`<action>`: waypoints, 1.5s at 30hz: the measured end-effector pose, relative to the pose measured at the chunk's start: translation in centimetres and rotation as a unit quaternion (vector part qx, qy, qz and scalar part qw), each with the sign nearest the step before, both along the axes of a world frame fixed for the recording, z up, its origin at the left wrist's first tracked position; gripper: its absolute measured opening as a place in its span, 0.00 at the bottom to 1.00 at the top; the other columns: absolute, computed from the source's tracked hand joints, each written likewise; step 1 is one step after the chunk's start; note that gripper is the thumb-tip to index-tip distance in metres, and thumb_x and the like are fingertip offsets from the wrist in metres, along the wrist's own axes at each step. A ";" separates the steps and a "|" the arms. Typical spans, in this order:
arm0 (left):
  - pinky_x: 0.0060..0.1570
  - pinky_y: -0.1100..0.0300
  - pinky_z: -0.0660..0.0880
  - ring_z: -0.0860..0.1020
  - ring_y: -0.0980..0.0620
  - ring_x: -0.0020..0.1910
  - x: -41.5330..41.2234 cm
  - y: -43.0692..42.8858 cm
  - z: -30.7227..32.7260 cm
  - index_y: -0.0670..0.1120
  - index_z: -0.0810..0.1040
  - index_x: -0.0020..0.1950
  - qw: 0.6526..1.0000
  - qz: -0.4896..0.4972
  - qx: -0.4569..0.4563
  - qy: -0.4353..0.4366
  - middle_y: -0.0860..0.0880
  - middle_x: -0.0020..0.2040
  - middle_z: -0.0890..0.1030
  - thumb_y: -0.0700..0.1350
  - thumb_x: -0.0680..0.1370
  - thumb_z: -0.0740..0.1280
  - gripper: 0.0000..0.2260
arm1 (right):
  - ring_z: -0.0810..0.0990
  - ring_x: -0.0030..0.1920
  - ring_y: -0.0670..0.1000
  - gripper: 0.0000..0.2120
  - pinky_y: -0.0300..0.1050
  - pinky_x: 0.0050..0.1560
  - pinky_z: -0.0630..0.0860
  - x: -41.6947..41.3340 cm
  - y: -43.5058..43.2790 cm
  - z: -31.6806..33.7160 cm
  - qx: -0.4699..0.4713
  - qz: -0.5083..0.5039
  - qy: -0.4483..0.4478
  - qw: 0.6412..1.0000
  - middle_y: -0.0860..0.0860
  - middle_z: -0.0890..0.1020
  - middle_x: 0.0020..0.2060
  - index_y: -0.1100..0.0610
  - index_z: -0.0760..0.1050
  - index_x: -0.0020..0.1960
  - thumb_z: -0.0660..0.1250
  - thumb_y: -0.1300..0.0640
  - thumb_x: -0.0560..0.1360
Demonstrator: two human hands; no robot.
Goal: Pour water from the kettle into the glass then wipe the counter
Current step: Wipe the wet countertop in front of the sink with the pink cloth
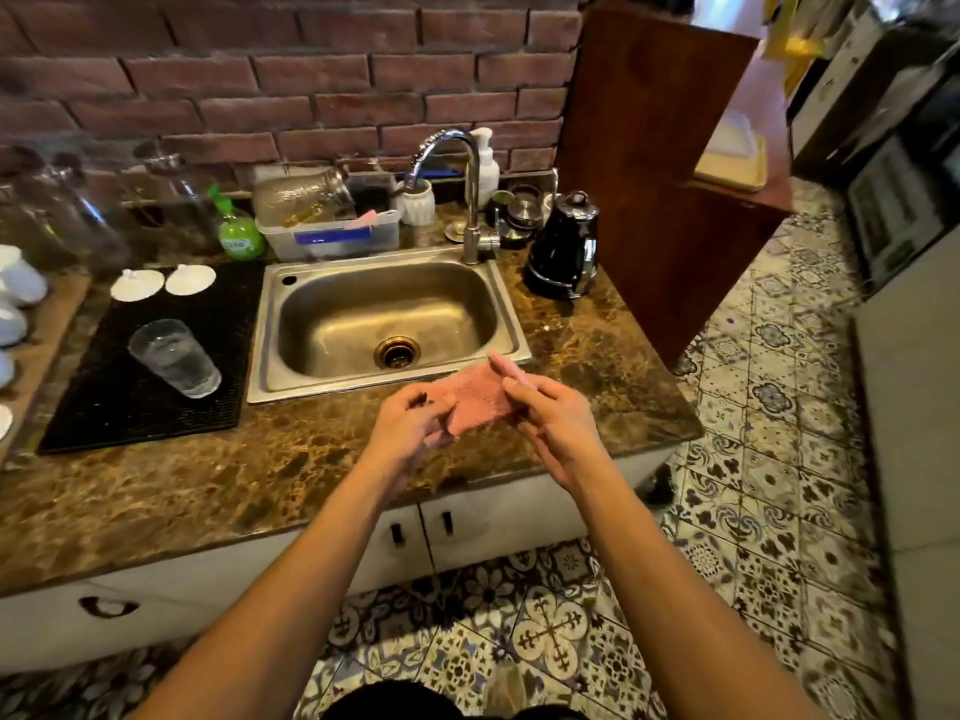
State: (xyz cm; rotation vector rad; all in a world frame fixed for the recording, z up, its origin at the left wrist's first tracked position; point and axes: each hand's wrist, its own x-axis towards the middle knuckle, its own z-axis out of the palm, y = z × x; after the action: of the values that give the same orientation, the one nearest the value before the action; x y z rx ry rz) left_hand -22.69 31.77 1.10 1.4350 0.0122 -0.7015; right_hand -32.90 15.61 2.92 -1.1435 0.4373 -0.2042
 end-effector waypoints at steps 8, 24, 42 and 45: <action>0.52 0.51 0.82 0.87 0.53 0.43 -1.1 -6.5 1.0 0.46 0.81 0.56 0.999 0.007 -0.038 0.015 0.51 0.43 0.89 0.38 0.82 0.67 0.06 | 0.87 0.47 0.48 0.04 0.38 0.45 0.81 -1.9 -7.5 -0.3 -0.036 -0.021 0.028 0.999 0.54 0.89 0.46 0.56 0.88 0.48 0.75 0.62 0.76; 0.38 0.62 0.81 0.86 0.47 0.50 6.0 -14.8 -3.5 0.50 0.83 0.52 0.997 -0.006 0.006 0.080 0.43 0.52 0.86 0.36 0.77 0.73 0.10 | 0.85 0.42 0.50 0.07 0.40 0.44 0.84 4.2 -16.4 -5.4 -0.097 -0.049 0.155 0.982 0.55 0.88 0.42 0.60 0.88 0.51 0.77 0.58 0.75; 0.46 0.58 0.82 0.84 0.51 0.45 3.7 -24.2 -11.5 0.44 0.84 0.54 0.966 -0.016 0.257 -0.012 0.46 0.44 0.87 0.31 0.71 0.75 0.15 | 0.85 0.35 0.46 0.08 0.42 0.41 0.84 4.4 -26.8 -11.7 -0.172 0.089 0.311 0.930 0.48 0.87 0.33 0.54 0.87 0.34 0.80 0.63 0.71; 0.39 0.67 0.74 0.82 0.56 0.41 2.8 -25.6 -11.7 0.45 0.85 0.54 0.939 -0.025 0.339 -0.050 0.52 0.39 0.86 0.34 0.70 0.76 0.14 | 0.83 0.30 0.41 0.14 0.33 0.33 0.79 4.6 -28.4 -11.9 -0.216 0.157 0.310 0.912 0.43 0.85 0.28 0.50 0.85 0.31 0.80 0.65 0.71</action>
State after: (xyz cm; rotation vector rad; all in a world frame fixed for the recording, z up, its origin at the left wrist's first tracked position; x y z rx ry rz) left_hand -19.88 6.19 -10.60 2.1383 0.1507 -0.6962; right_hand -28.31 -12.80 -8.98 -1.6999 0.7819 0.3796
